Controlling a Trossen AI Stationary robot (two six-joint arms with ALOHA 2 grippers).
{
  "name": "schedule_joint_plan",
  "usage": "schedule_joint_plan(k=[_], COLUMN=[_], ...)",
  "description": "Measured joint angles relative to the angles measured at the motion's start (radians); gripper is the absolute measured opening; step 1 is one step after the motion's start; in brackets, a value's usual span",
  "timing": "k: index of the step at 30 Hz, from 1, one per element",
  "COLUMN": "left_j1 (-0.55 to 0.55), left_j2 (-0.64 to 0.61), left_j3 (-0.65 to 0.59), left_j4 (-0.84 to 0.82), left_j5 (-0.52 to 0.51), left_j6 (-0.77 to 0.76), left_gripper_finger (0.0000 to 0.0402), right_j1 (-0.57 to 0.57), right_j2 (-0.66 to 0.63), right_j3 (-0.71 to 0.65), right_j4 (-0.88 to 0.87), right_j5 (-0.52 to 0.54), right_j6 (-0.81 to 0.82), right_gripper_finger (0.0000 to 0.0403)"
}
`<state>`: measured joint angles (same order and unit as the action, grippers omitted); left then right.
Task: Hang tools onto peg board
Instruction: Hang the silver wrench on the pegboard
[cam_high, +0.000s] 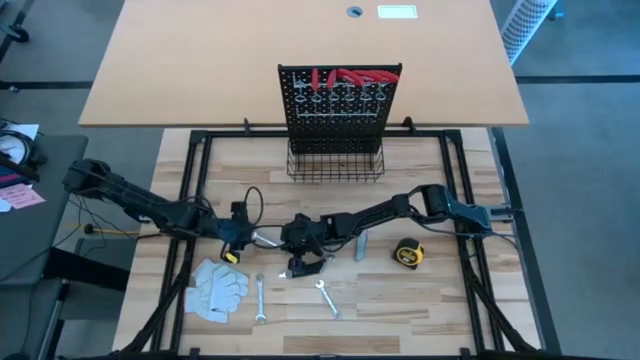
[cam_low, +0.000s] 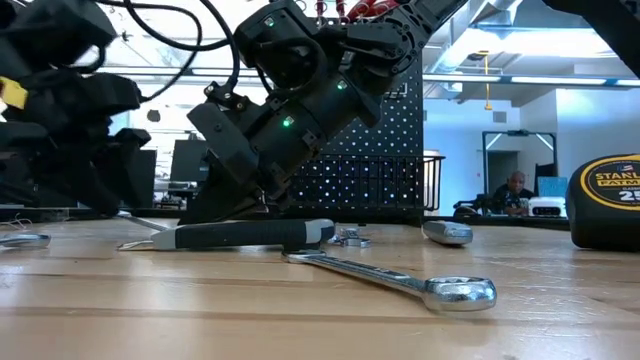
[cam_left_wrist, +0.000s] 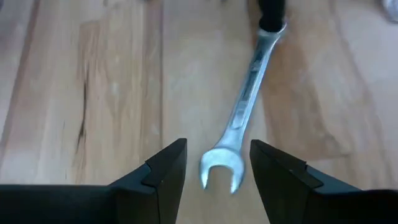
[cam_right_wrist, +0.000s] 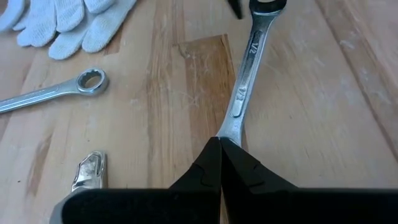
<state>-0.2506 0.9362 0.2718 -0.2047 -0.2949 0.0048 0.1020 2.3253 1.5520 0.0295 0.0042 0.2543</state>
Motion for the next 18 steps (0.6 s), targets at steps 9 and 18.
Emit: schedule_joint_plan(k=[9, 18], left_j1=[0.085, 0.100], left_j2=[0.070, 0.208], left_j3=[0.000, 0.004], left_j4=[0.070, 0.175], left_j5=[0.135, 0.181], left_j6=[0.077, 0.080], left_gripper_finger=[0.0173, 0.0173], right_j1=[0.000, 0.000], right_j2=[0.001, 0.002], right_j3=[-0.001, -0.001], right_j4=[0.004, 0.006], right_j5=[-0.010, -0.010], right_j6=[-0.002, -0.004], right_gripper_finger=[0.0005, 0.0005])
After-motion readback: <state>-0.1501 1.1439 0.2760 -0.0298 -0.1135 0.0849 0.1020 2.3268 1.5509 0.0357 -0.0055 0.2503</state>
